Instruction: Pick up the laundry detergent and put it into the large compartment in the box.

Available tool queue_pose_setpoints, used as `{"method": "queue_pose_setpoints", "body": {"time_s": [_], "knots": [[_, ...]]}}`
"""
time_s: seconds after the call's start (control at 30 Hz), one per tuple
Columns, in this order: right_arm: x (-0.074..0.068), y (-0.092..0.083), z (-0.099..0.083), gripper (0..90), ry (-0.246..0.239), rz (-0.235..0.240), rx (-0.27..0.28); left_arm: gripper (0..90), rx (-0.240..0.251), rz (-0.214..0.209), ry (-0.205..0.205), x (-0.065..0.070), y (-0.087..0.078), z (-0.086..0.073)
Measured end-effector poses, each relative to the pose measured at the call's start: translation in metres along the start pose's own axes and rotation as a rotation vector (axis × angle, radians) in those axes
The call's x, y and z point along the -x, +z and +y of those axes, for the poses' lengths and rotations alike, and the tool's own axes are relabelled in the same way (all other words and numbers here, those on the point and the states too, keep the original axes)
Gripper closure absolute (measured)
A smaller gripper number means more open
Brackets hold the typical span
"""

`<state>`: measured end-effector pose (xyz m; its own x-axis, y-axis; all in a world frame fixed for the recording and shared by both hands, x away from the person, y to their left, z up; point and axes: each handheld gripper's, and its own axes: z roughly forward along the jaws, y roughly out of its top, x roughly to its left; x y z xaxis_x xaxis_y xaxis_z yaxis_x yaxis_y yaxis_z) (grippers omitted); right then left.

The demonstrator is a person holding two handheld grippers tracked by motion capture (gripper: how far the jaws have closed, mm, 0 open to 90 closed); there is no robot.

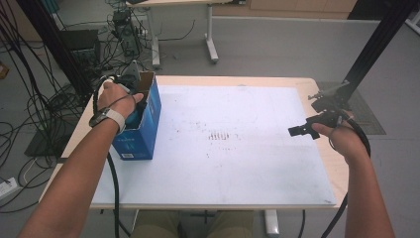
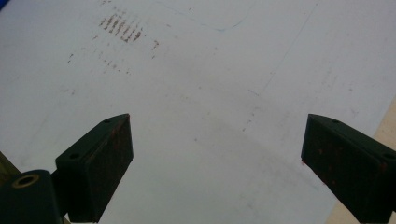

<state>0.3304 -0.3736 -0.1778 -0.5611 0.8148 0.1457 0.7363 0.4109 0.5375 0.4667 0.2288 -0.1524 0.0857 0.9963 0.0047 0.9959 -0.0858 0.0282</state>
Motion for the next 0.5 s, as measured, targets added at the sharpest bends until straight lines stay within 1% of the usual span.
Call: {"method": "queue_pose_setpoints", "body": {"time_s": [0.5], "knots": [[-0.0008,-0.0009,-0.0004,8.9,-0.001,-0.001,0.003,39.1,0.001,0.002,0.000,0.0006,-0.0001,-0.0008]]}}
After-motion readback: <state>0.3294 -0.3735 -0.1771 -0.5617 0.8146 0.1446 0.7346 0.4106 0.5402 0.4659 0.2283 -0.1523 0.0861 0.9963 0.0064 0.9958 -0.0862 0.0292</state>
